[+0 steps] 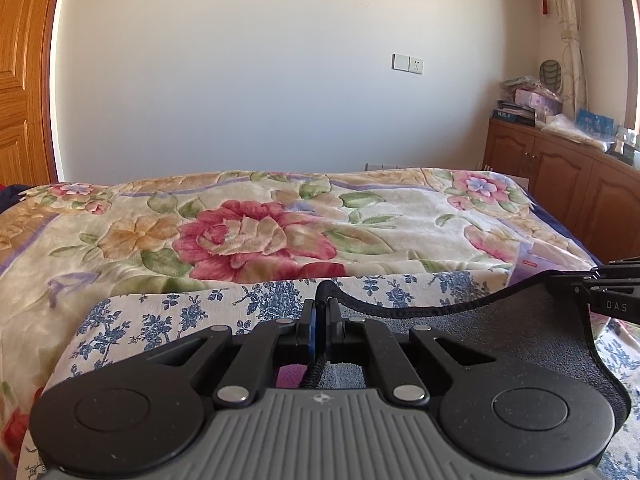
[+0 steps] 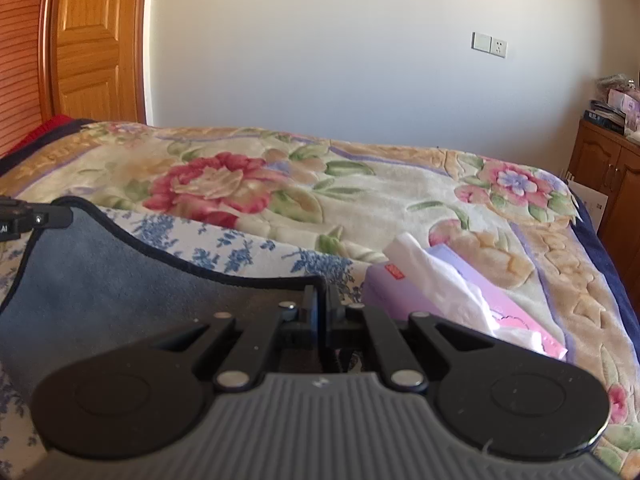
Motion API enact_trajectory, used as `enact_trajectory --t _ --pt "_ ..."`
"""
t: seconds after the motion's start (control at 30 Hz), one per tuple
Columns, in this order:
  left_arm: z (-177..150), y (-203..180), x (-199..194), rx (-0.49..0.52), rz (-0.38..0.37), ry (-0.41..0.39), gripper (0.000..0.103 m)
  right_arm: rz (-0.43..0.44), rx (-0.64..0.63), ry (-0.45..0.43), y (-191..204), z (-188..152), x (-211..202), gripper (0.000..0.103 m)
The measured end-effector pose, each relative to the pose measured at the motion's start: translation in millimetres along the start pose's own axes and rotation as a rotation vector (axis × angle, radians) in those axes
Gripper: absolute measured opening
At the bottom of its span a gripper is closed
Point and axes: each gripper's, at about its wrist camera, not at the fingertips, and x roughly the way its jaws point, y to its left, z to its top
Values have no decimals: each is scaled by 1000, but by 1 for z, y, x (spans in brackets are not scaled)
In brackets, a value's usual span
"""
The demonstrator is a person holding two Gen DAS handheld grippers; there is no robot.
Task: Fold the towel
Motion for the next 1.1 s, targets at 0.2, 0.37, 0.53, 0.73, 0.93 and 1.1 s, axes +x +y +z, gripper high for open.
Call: enact_trajectory --t 0.2,0.37,0.53,0.73,0.93,1.1 --pt "-5 3 17 1 9 24 5 -8 14 25 -5 -9 15 4" --pt "-13 4 30 9 25 55 5 -3 24 53 -5 -16 25 4" --pt "-19 4 40 36 45 86 6 -5 32 73 -5 -20 30 5" --pt "-22 4 41 41 60 90 12 -13 41 74 -8 -20 30 15" --pt "-22 2 33 47 110 54 66 -1 43 62 -6 -18 18 46" --pt "-16 2 18 37 116 63 66 19 53 47 2 -12 -6 47"
